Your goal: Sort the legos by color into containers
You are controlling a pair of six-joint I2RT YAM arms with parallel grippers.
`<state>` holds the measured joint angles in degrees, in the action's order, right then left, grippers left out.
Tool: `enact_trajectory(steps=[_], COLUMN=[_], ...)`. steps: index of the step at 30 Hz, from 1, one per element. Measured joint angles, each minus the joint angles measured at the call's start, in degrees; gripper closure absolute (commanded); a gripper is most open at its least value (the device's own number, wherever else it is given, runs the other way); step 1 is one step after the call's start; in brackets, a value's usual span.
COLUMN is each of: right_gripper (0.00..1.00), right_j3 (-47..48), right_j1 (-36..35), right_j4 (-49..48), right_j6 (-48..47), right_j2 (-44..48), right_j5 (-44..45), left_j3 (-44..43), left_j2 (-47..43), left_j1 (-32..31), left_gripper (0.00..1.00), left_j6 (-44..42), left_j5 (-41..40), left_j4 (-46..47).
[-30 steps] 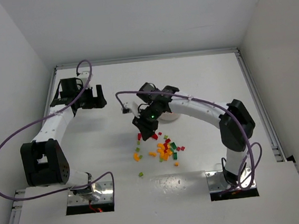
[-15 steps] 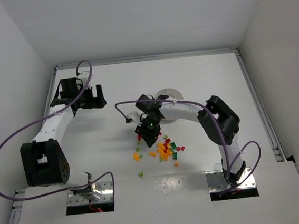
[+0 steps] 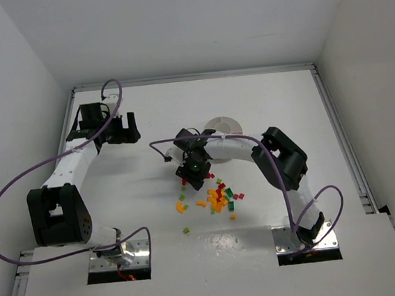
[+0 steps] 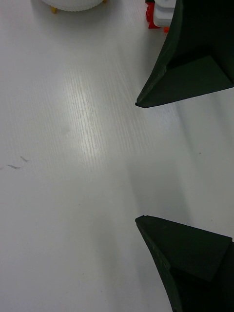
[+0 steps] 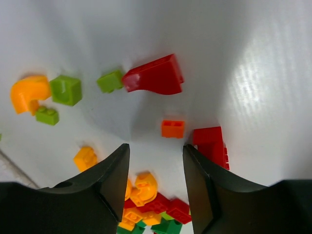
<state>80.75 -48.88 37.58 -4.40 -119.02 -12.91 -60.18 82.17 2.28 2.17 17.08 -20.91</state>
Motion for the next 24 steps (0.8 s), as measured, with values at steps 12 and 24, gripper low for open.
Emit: enact_trajectory(steps=[12,24], right_gripper=[0.51,0.62], right_j3=[0.57,2.29], right_j1=[-3.04,-5.42], right_j4=[-3.23,-3.48], right_j6=[1.38,1.64], right_j2=[-0.59,-1.81], right_j5=[10.34,12.98], left_j3=[0.00,-0.28], left_j2=[0.00,0.52], left_j1=[0.07,0.63], left_gripper=[0.01,0.01], left_j6=[-0.42,-1.51], left_j5=[0.07,0.11], left_j4=[-0.07,-0.63])
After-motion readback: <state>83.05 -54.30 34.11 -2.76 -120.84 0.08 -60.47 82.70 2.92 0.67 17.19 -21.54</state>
